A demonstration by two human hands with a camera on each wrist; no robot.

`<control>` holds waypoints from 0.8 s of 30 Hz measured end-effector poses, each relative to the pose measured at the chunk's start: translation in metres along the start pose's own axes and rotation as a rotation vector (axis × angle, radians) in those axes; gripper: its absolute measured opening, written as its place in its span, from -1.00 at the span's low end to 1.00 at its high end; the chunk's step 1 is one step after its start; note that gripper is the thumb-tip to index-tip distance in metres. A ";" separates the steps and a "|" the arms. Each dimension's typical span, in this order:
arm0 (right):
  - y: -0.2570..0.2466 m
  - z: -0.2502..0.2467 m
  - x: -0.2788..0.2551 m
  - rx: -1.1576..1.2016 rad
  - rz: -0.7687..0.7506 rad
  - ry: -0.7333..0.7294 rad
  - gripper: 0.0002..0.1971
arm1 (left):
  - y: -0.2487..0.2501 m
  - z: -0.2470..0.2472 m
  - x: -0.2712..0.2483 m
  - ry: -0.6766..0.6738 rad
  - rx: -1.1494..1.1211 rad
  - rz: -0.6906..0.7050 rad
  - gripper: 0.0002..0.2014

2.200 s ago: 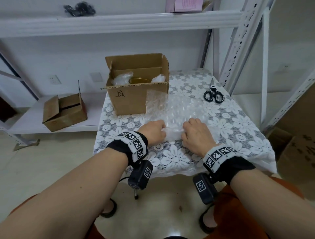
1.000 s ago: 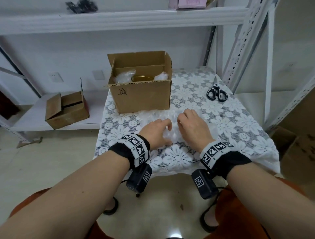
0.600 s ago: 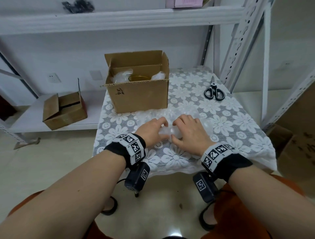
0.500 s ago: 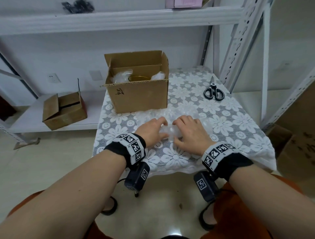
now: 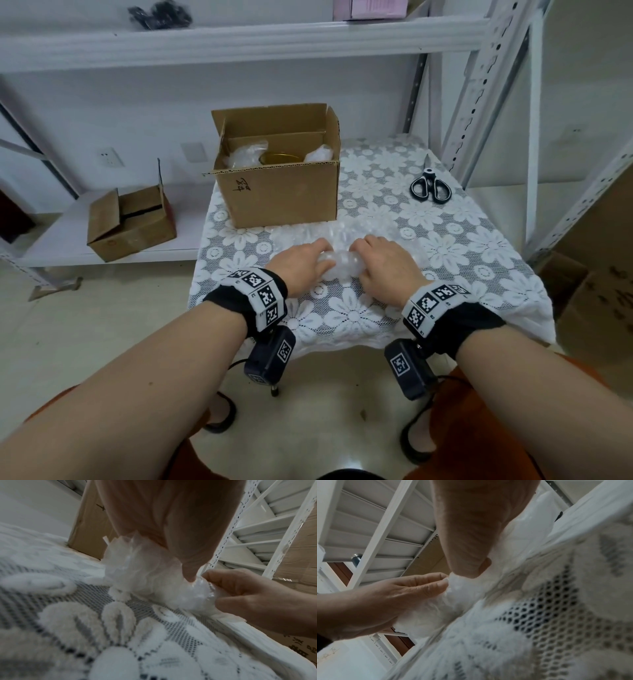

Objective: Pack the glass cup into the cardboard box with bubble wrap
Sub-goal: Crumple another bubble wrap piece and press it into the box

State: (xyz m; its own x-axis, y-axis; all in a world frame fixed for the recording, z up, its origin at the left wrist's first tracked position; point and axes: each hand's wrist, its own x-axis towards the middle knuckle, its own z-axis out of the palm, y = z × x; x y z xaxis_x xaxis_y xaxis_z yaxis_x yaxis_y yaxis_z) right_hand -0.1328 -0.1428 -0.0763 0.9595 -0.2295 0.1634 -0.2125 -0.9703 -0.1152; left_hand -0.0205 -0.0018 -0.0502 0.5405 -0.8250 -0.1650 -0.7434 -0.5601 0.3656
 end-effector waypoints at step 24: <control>-0.014 -0.023 0.032 0.165 0.214 -0.439 -0.71 | 0.002 0.000 -0.008 0.397 0.062 0.226 -0.79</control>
State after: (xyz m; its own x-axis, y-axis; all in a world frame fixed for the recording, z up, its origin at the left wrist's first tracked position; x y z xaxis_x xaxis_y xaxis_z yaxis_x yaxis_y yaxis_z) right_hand -0.1028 -0.1383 -0.0471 0.8927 -0.3335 -0.3031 -0.4141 -0.8724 -0.2597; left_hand -0.0259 0.0035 -0.0480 0.4626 -0.8409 0.2809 -0.8754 -0.3832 0.2947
